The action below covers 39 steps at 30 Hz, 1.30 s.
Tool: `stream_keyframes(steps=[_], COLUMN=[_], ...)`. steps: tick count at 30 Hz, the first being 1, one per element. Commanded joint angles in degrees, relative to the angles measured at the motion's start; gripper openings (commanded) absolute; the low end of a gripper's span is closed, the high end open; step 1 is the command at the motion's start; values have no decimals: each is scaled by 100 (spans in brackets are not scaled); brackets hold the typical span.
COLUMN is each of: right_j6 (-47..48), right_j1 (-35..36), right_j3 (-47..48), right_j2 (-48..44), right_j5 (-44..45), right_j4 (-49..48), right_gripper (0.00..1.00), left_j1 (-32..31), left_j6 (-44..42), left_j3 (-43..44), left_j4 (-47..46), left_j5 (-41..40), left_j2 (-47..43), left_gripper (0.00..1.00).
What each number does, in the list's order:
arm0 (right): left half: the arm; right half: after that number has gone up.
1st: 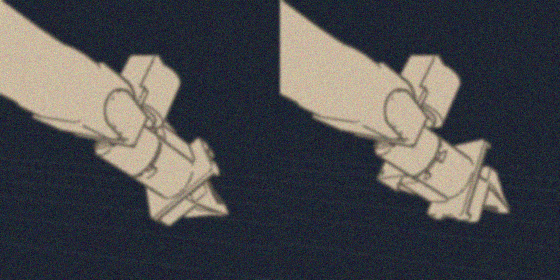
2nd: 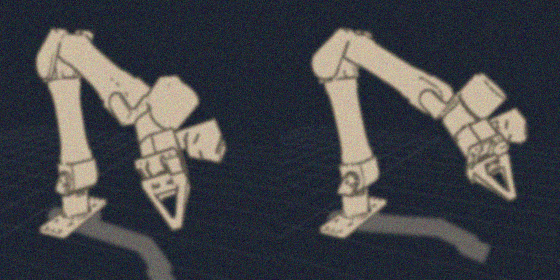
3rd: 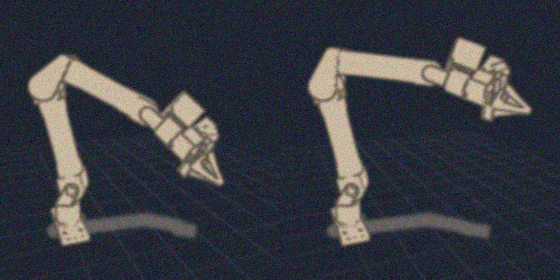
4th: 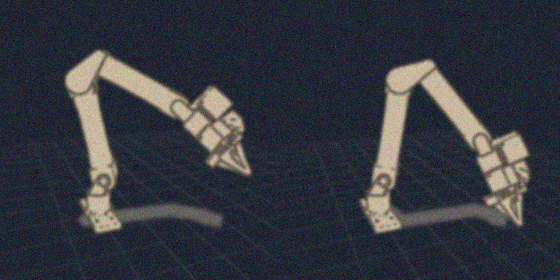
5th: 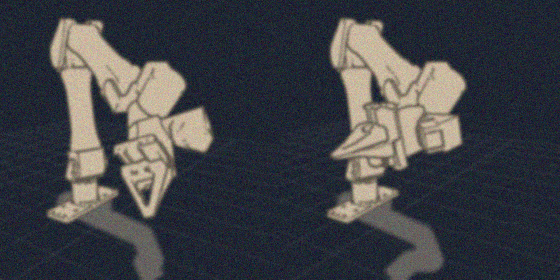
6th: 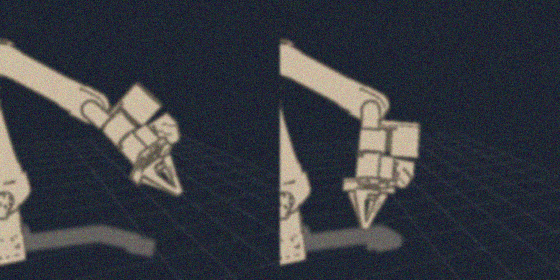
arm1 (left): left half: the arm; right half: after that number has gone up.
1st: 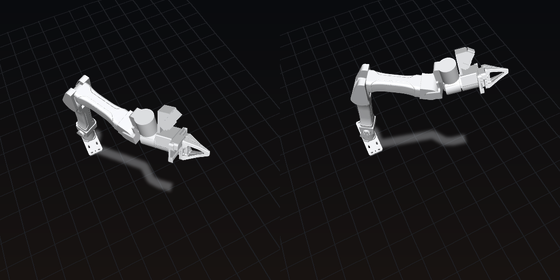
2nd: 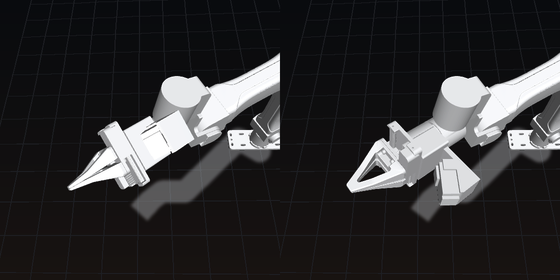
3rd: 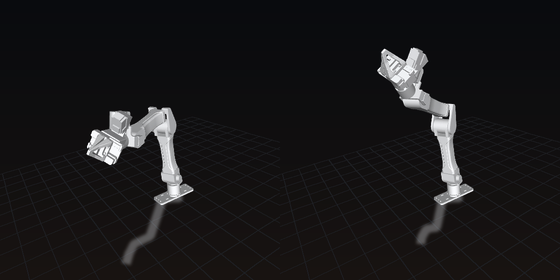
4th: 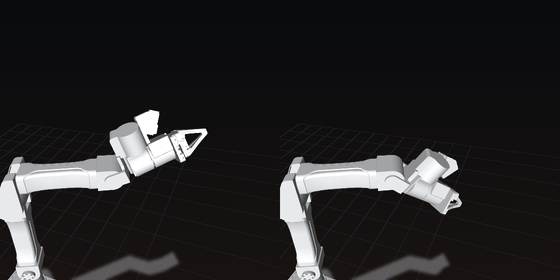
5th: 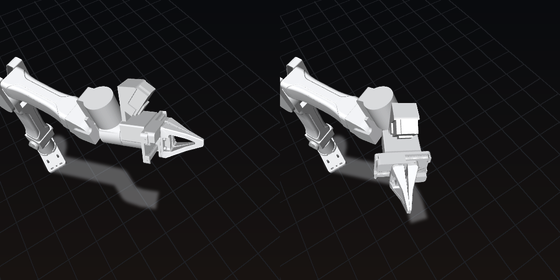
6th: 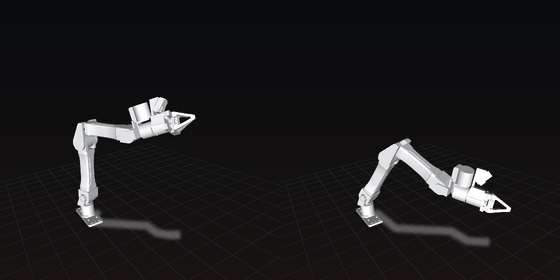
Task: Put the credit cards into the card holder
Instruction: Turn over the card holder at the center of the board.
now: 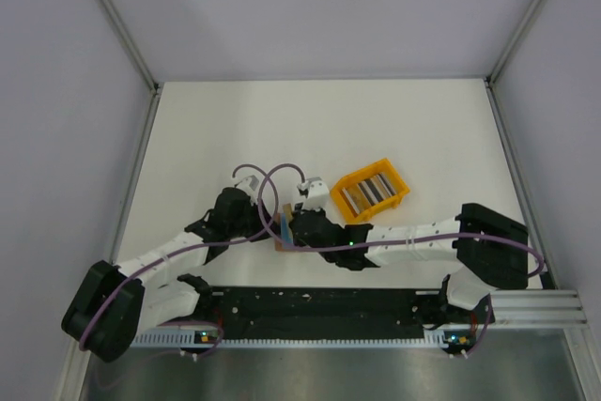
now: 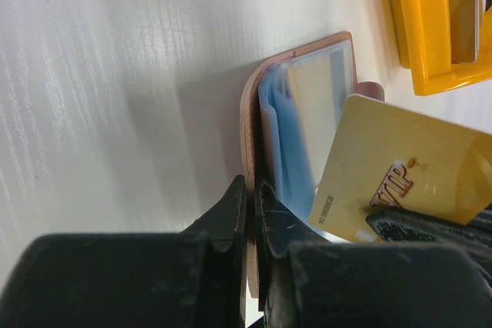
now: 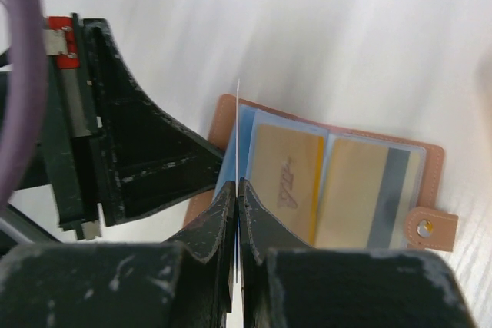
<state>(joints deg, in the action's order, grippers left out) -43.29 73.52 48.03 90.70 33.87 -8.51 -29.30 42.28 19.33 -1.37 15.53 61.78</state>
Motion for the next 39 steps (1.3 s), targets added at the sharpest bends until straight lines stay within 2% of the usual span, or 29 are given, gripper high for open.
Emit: stream_keyframes(steps=[1,4,33,39], right_j6=[286,268,49,-31], right_j1=[93,93,110,137], right_j3=[435,584,514,514], right_j2=[-26,53,256,317], right_j5=[-284,-205,-574,-311], right_j4=[-178,95,140,315], right_gripper=[0,0,0,0], left_j1=[-6,-6,-6,-6], left_j6=[-89,-89,-88,-97], left_j3=[9,0,-8,0], left_j4=[-294,-294,-294,-285], left_j5=[-67,-68,-94,-94], left_j2=[53,62,54,53], left_gripper=[0,0,0,0])
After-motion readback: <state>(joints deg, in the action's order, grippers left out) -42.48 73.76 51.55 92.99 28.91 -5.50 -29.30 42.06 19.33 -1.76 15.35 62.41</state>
